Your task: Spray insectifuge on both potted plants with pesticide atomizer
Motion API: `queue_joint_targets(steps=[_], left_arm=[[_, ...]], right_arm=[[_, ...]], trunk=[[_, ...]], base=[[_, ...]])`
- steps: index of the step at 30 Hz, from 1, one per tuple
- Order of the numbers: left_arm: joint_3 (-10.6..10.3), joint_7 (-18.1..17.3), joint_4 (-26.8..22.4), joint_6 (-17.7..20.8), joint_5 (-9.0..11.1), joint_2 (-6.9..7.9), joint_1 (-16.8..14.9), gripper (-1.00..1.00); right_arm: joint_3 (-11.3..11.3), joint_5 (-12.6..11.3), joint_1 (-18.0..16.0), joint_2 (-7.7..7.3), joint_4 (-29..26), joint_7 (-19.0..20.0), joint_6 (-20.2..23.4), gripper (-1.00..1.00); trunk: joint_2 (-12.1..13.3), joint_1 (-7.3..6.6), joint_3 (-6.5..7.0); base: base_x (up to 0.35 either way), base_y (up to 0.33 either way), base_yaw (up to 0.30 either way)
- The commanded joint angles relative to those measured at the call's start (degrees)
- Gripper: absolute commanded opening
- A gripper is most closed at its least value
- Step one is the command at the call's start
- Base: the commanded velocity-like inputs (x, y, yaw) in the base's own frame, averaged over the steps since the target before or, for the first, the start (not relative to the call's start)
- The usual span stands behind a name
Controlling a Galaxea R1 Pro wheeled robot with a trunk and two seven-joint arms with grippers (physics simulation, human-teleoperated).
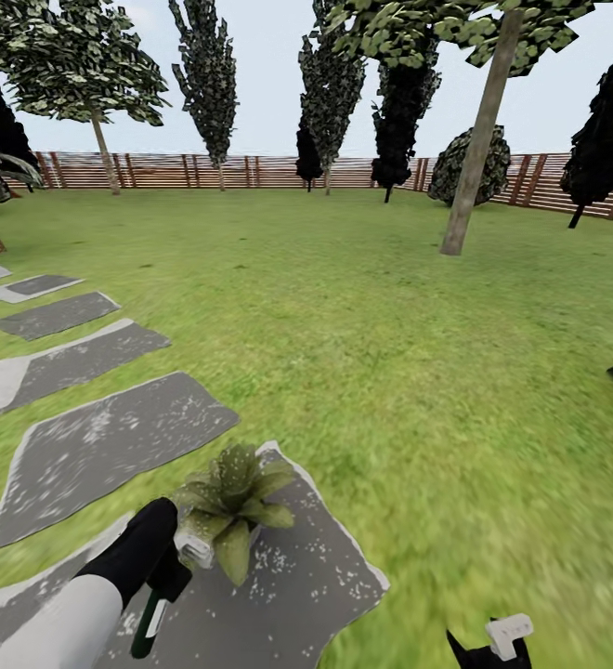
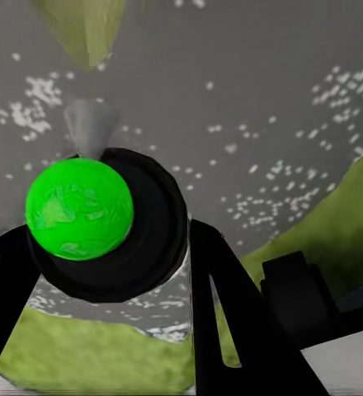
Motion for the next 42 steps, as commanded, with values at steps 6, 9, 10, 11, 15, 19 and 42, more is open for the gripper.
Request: queue_joint_targets(steps=[6, 9, 10, 11, 15, 19, 42], left_arm=[[-0.3, -0.7, -0.4, -0.1, -0.2, -0.32, 1.4, -1.00], [-0.1, -0.8, -0.7, -0.1, -0.1, -0.61, 1.4, -1.00], [-0.1, -0.8, -0.7, -0.1, -0.1, -0.65, 1.4, -1.00], [0.0, -0.8, -0.8, -0.1, -0.1, -0.70, 1.4, -1.00], [-0.1, -0.7, -0.9, -0.1, -0.1, -0.78, 1.4, -1.00], [-0.2, -0.7, -0.9, -0.1, -0.1, -0.90, 1.4, -1.00], [-0.3, -1.7, 0.6, -4.0, 7.1, 0.58, 4.8, -1.00]], right_arm=[[0.3, -0.6, 0.0, -0.20, 0.1, 0.6, -0.2, 1.00], [0.4, -0.6, 0.0, -0.19, 0.1, -1.3, -0.2, 1.00], [0.4, -0.6, 0.0, -0.15, 0.1, -2.2, -0.2, 1.00], [0.4, -0.6, 0.0, -0.13, 0.1, -2.5, -0.2, 1.00], [0.4, -0.5, 0.0, -0.12, 0.1, -2.7, -0.2, 1.00], [0.4, -0.5, 0.0, -0.12, 0.1, -2.7, -0.2, 1.00], [0.4, -0.5, 0.0, -0.13, 0.1, -2.8, -0.2, 1.00]], trunk=[[0.0, -0.01, -0.05], [0.0, -0.01, -0.05], [0.0, -0.01, -0.05], [0.0, -0.01, -0.05], [0.0, -0.01, -0.05], [0.0, -0.01, -0.05], [0.0, -0.01, -0.05]], base=[[0.000, 0.000, 0.250], [0.065, -0.046, 0.277], [0.192, -0.159, 0.258], [0.219, -0.180, 0.115], [0.236, -0.190, 0.024], [0.157, -0.230, 0.002], [-0.053, -0.135, 0.186]])
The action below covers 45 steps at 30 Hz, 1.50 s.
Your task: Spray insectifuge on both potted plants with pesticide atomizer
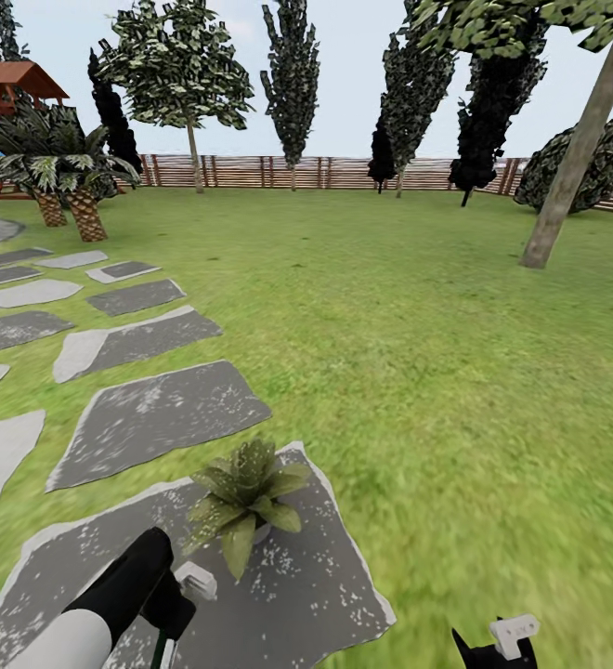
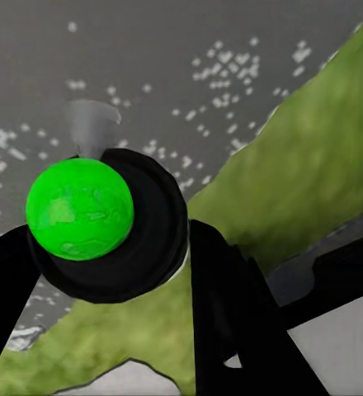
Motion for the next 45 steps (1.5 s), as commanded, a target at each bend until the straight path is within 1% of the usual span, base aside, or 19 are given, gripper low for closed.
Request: queue_joint_targets(steps=[1, 8, 10, 11, 13, 17, 23, 24, 26, 27, 29, 33, 38, 45], left_arm=[[-0.2, -0.6, -0.2, -0.1, -0.5, 0.07, 0.1, -1.00], [-0.1, -0.4, -1.0, -0.3, -0.5, -0.01, 0.1, -1.00], [-0.2, 0.1, -1.2, -0.1, -0.7, -0.27, -0.3, -1.00], [-0.2, 0.2, -1.6, 0.0, -0.7, -0.36, -0.4, -1.00], [-0.1, 0.5, -4.0, 0.2, -0.8, -0.49, -0.3, -1.00], [-0.1, 0.8, -4.5, 0.2, -0.7, -0.25, 0.1, -1.00], [0.1, 3.7, -4.6, -0.1, -0.5, -0.95, 0.2, -1.00], [0.5, 3.8, -4.8, -0.2, 0.1, -1.01, 0.2, -1.00], [2.2, 4.2, -5.1, -0.3, 2.6, -1.33, 0.2, -1.00], [2.9, 4.5, -5.1, -0.3, 3.3, -1.39, 0.2, -1.00], [4.4, 6.2, -5.2, -0.5, 4.5, -1.62, 0.2, -1.00], [4.8, 7.1, -5.3, -0.5, 4.8, -2.01, 0.2, -1.00], [4.9, 7.2, -5.3, -0.5, 4.8, -2.07, 0.2, -1.00], [4.8, 7.4, -4.9, -0.5, 4.5, -1.46, 0.2, -1.00]], right_arm=[[0.3, -0.6, 0.0, -0.06, 0.1, 0.3, -0.2, 1.00], [0.3, -0.6, 0.0, -0.10, 0.1, 0.4, -0.2, 1.00], [0.3, -0.6, 0.0, -0.08, 0.0, 0.4, -0.2, 1.00], [0.3, -0.6, 0.0, -0.06, 0.0, 0.3, -0.2, 1.00], [0.3, -0.6, 0.0, -0.02, 0.0, 0.4, -0.2, 1.00], [0.4, -0.6, 0.0, 0.11, 0.0, 0.4, -0.2, 1.00], [0.4, -0.6, 0.0, 0.16, 0.0, 0.3, -0.2, 1.00], [0.4, -0.6, 0.0, 0.16, 0.0, 0.3, -0.2, 1.00], [0.4, -0.6, 0.0, 0.11, 0.0, 0.3, -0.2, 1.00], [0.4, -0.6, 0.0, 0.08, 0.0, 0.3, -0.2, 1.00], [0.3, -0.6, 0.0, 0.01, 0.0, 0.3, -0.2, 1.00], [0.3, -0.6, 0.0, -0.01, 0.0, 0.3, -0.2, 1.00], [0.3, -0.6, 0.0, -0.01, 0.0, 0.3, -0.2, 1.00], [0.3, -0.6, 0.0, 0.12, 0.0, 0.3, -0.2, 1.00]], trunk=[[0.0, -0.01, -0.05], [0.0, -0.01, -0.05], [0.0, -0.01, -0.05], [0.0, -0.01, -0.05], [0.0, -0.01, -0.05], [0.0, -0.01, -0.05], [0.0, -0.01, -0.05], [0.0, -0.01, -0.05], [0.0, -0.01, -0.05], [0.0, -0.01, -0.05], [0.0, -0.01, -0.05], [0.0, -0.01, -0.05], [0.0, -0.01, -0.05], [0.0, -0.01, -0.05]], base=[[0.000, 0.000, 0.003], [0.000, 0.000, 0.000], [0.000, 0.000, 0.000], [0.000, 0.000, 0.000], [0.000, 0.000, 0.000], [0.000, 0.000, 0.004], [0.000, 0.000, 0.203], [0.000, 0.000, 0.270], [0.000, 0.000, 0.273], [0.000, 0.000, 0.274], [0.000, -0.056, 0.275], [0.000, -0.231, 0.203], [0.000, -0.269, 0.020], [0.000, -0.211, 0.066]])
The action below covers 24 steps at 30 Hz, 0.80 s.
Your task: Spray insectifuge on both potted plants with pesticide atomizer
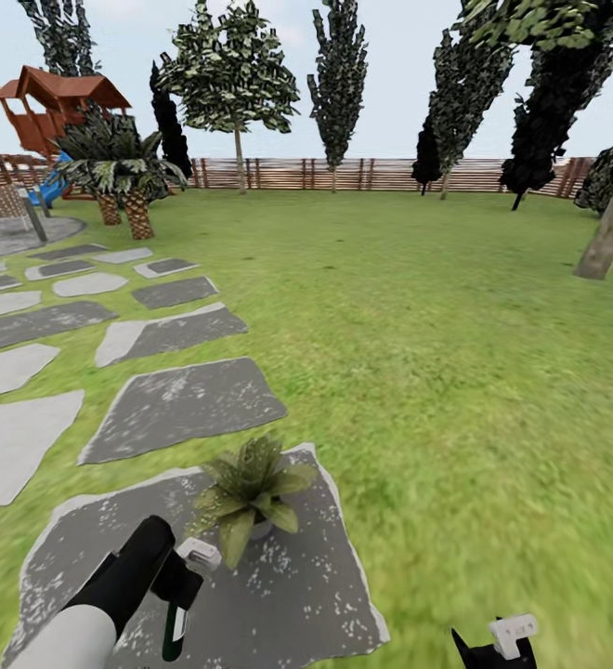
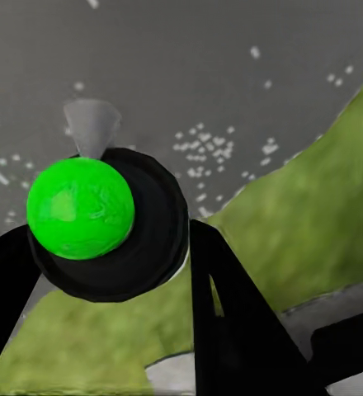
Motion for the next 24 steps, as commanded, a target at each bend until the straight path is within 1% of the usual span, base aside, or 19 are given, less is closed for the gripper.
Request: queue_joint_targets(steps=[1, 2, 3, 4, 6, 10, 14, 16, 24], left_arm=[[-0.1, 0.3, 0.1, 0.1, -0.5, 0.03, 0.0, -1.00], [-0.1, 1.4, 0.3, 0.1, -0.4, -0.06, 0.0, -1.00], [-0.1, 3.6, 0.5, 0.1, -0.3, -0.25, 0.0, -1.00], [-0.1, 5.0, 0.6, 0.1, -0.2, -0.35, 0.0, -1.00], [0.0, 6.9, 0.6, 0.2, -0.1, -0.47, 0.0, -1.00], [0.1, 7.3, 0.6, 0.2, 0.0, -0.55, 0.0, -1.00], [0.1, 7.5, 0.6, 0.2, 0.1, -1.81, 0.0, -1.00], [0.1, 7.8, 0.6, 0.1, 0.0, -2.20, 0.0, -1.00], [0.1, 7.9, 0.4, -0.5, 0.0, -2.29, 0.0, -1.00]], right_arm=[[0.3, -0.6, 0.0, 0.00, 0.0, 0.3, -0.2, 1.00], [0.3, -0.6, 0.0, 0.01, 0.0, 0.3, -0.2, 1.00], [0.3, -0.6, 0.0, 0.02, 0.0, 0.3, -0.2, 1.00], [0.3, -0.6, 0.0, 0.02, 0.0, 0.4, -0.1, 1.00], [0.3, -0.6, 0.0, 0.02, 0.0, 0.3, -0.1, 1.00], [0.3, -0.6, 0.0, 0.02, 0.0, 0.4, -0.1, 1.00], [0.3, -0.6, 0.0, 0.02, 0.0, 0.4, -0.1, 1.00], [0.3, -0.6, 0.0, 0.02, 0.0, 0.4, -0.1, 1.00], [0.3, -0.6, 0.0, 0.02, 0.0, 0.4, -0.1, 1.00]], trunk=[[0.0, -0.01, -0.05], [0.0, -0.01, -0.05], [0.0, -0.01, -0.05], [0.0, -0.01, -0.05], [0.0, -0.01, -0.05], [0.0, -0.01, -0.05], [0.0, -0.01, -0.05], [0.0, -0.01, -0.05], [0.0, -0.01, -0.05]], base=[[0.000, -0.031, 0.249], [0.000, -0.020, 0.259], [0.000, -0.010, 0.268], [0.000, -0.007, 0.271], [0.000, -0.003, 0.274], [0.000, -0.001, 0.262], [0.000, -0.013, 0.064], [0.020, -0.183, 0.009], [0.099, -0.258, 0.001]])
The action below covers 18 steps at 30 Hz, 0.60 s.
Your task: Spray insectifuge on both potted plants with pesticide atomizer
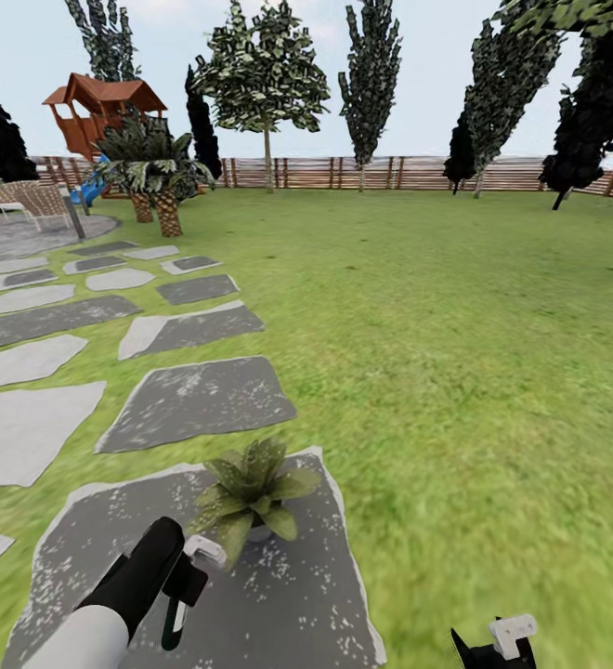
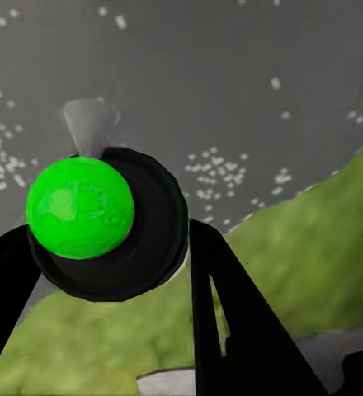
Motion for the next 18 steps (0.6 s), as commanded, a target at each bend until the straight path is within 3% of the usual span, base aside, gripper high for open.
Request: queue_joint_targets(steps=[1, 6, 11, 14, 18], left_arm=[[0.0, -0.6, -0.1, 0.1, -0.6, 0.01, 0.0, -1.00], [0.0, -0.5, -0.2, 0.2, -0.6, 0.01, 0.0, -1.00], [0.3, -0.6, -0.2, 0.2, -0.6, 0.14, 0.0, -1.00], [3.5, -2.0, 0.1, 0.2, -0.4, 0.36, 0.0, -1.00], [4.9, -3.4, 0.2, 0.2, -0.5, 0.42, 0.0, -1.00]], right_arm=[[0.4, -0.6, 0.0, -0.01, 0.0, 0.3, -0.1, 1.00], [0.4, -0.6, 0.0, 0.14, 0.0, 0.3, -0.2, 1.00], [0.4, -0.6, 0.0, 0.16, 0.0, 0.3, -0.2, 1.00], [0.4, -0.6, 0.0, 0.16, 0.0, 0.3, -0.2, 1.00], [0.4, -0.6, 0.0, 0.16, 0.0, 0.3, -0.2, 1.00]], trunk=[[0.0, 0.00, -0.05], [0.0, 0.00, -0.05], [0.0, 0.00, -0.05], [0.0, 0.00, -0.05], [0.0, 0.00, -0.05]], base=[[0.138, -0.266, 0.000], [0.103, -0.266, 0.133], [-0.119, -0.182, 0.273], [-0.021, -0.017, 0.278], [-0.003, -0.003, 0.278]])
